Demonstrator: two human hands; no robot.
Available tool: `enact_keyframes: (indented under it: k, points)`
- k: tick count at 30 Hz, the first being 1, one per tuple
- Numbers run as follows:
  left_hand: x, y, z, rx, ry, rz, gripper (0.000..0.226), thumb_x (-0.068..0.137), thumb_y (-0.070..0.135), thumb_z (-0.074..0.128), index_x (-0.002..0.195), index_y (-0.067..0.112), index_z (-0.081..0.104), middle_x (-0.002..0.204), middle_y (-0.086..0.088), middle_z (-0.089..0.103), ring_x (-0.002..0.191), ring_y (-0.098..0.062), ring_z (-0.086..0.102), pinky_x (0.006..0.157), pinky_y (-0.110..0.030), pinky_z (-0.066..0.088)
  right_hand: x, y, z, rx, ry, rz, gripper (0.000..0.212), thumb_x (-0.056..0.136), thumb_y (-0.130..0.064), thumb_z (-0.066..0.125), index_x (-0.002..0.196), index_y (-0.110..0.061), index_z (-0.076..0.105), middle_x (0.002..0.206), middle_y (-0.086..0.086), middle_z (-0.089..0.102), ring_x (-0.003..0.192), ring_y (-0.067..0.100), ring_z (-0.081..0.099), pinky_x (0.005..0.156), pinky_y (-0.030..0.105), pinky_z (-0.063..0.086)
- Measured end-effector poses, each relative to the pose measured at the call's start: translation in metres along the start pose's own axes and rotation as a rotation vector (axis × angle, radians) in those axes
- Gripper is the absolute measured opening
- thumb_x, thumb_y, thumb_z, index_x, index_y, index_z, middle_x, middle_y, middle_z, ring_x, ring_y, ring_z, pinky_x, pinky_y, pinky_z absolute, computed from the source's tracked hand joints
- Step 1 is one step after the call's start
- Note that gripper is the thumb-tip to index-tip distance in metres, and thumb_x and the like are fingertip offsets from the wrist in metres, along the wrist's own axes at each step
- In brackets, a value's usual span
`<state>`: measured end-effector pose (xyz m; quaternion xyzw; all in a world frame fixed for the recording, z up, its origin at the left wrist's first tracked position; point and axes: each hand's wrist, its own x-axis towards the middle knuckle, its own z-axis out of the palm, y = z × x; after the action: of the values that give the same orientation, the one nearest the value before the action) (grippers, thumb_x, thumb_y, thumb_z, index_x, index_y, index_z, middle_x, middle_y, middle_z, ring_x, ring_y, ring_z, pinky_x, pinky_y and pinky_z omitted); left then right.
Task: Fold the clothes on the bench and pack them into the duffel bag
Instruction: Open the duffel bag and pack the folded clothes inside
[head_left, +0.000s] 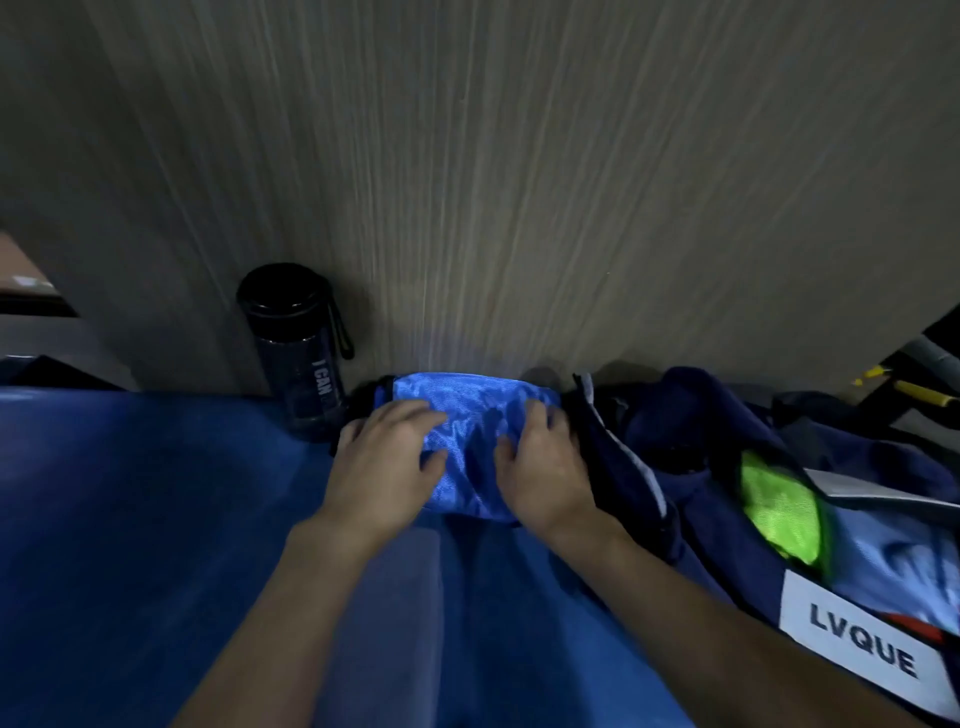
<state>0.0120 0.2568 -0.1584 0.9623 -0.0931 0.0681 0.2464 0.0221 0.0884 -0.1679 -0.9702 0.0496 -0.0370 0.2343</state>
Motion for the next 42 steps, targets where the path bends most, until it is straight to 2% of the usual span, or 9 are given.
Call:
enact_keyframes:
  k: [6, 14, 18, 22, 27, 34, 37, 39, 42]
  points:
    - [0.003, -0.009, 0.007, 0.129, -0.183, -0.037, 0.057, 0.096, 0.037, 0.056, 0.149, 0.039, 0.036, 0.16, 0.012, 0.013, 0.149, -0.007, 0.001, 0.115, -0.052, 0.011, 0.054, 0.009, 0.029, -0.208, 0.058, 0.102, 0.048, 0.091, -0.021, 0.051, 0.134, -0.012, 0.031, 0.15, 0.023, 0.024, 0.142, 0.037, 0.021, 0.117, 0.045, 0.019]
    - [0.004, -0.016, 0.01, 0.099, -0.226, -0.039, 0.06, 0.096, 0.036, 0.056, 0.151, 0.039, 0.031, 0.163, 0.009, 0.008, 0.149, -0.01, -0.005, 0.115, -0.057, 0.012, 0.067, 0.009, 0.024, -0.104, 0.107, 0.194, 0.033, 0.089, -0.015, 0.059, 0.118, -0.007, 0.045, 0.124, 0.016, 0.05, 0.116, 0.032, 0.051, 0.102, 0.04, 0.041]
    - [0.003, -0.018, 0.009, 0.072, -0.236, -0.04, 0.061, 0.097, 0.036, 0.056, 0.151, 0.038, 0.03, 0.163, 0.009, 0.008, 0.15, -0.01, -0.005, 0.115, -0.058, 0.012, 0.061, 0.002, 0.018, -0.029, 0.049, 0.108, 0.004, 0.093, -0.007, 0.051, 0.097, -0.007, 0.049, 0.112, 0.023, 0.054, 0.1, 0.037, 0.056, 0.093, 0.042, 0.045]
    - [0.004, -0.019, 0.009, 0.056, -0.238, -0.047, 0.06, 0.096, 0.036, 0.056, 0.151, 0.039, 0.031, 0.164, 0.008, 0.008, 0.15, -0.01, -0.005, 0.115, -0.06, 0.012, 0.051, -0.004, 0.003, 0.128, 0.056, 0.075, 0.011, 0.095, -0.006, 0.049, 0.099, -0.014, 0.043, 0.091, 0.012, 0.058, 0.068, 0.017, 0.053, 0.065, 0.032, 0.042]
    - [0.003, -0.018, 0.009, 0.049, -0.25, -0.062, 0.061, 0.097, 0.034, 0.057, 0.151, 0.038, 0.03, 0.164, 0.007, 0.009, 0.151, -0.011, -0.006, 0.115, -0.06, 0.011, 0.043, -0.006, -0.007, 0.137, 0.047, 0.117, 0.035, 0.09, 0.002, 0.055, 0.122, -0.005, 0.042, 0.1, 0.01, 0.054, 0.081, 0.02, 0.051, 0.072, 0.028, 0.04]
    - [0.003, -0.019, 0.01, 0.025, -0.23, -0.064, 0.062, 0.095, 0.032, 0.058, 0.152, 0.035, 0.032, 0.163, 0.007, 0.012, 0.15, -0.011, -0.004, 0.116, -0.061, 0.011, 0.041, -0.038, -0.03, -0.059, -0.038, -0.115, 0.023, 0.092, -0.009, 0.052, 0.114, -0.011, 0.044, 0.094, 0.01, 0.058, 0.081, 0.029, 0.058, 0.066, 0.042, 0.049]
    - [0.003, -0.015, 0.009, -0.01, -0.193, -0.081, 0.057, 0.096, 0.034, 0.057, 0.149, 0.033, 0.038, 0.16, 0.008, 0.022, 0.15, -0.011, 0.006, 0.117, -0.06, 0.008, 0.045, -0.058, -0.038, -0.085, -0.102, -0.116, 0.026, 0.091, -0.008, 0.054, 0.113, -0.012, 0.042, 0.084, 0.006, 0.055, 0.073, 0.026, 0.058, 0.058, 0.04, 0.048]
    - [0.004, -0.011, 0.007, -0.089, -0.027, -0.088, 0.041, 0.099, 0.032, 0.053, 0.139, 0.029, 0.051, 0.147, 0.008, 0.044, 0.142, -0.011, 0.031, 0.119, -0.054, 0.011, 0.047, -0.072, -0.041, 0.005, -0.146, -0.088, 0.028, 0.089, -0.006, 0.056, 0.112, -0.012, 0.041, 0.09, 0.01, 0.057, 0.078, 0.027, 0.061, 0.062, 0.045, 0.057]
    - [0.009, -0.001, -0.008, -0.482, 0.195, -0.197, 0.023, 0.102, 0.028, 0.047, 0.11, 0.021, 0.068, 0.102, 0.001, 0.071, 0.096, -0.016, 0.064, 0.095, -0.041, 0.047, 0.05, -0.088, -0.042, 0.314, -0.21, 0.07, 0.034, 0.091, -0.006, 0.06, 0.115, -0.017, 0.038, 0.098, 0.006, 0.049, 0.087, 0.025, 0.062, 0.054, 0.041, 0.06]
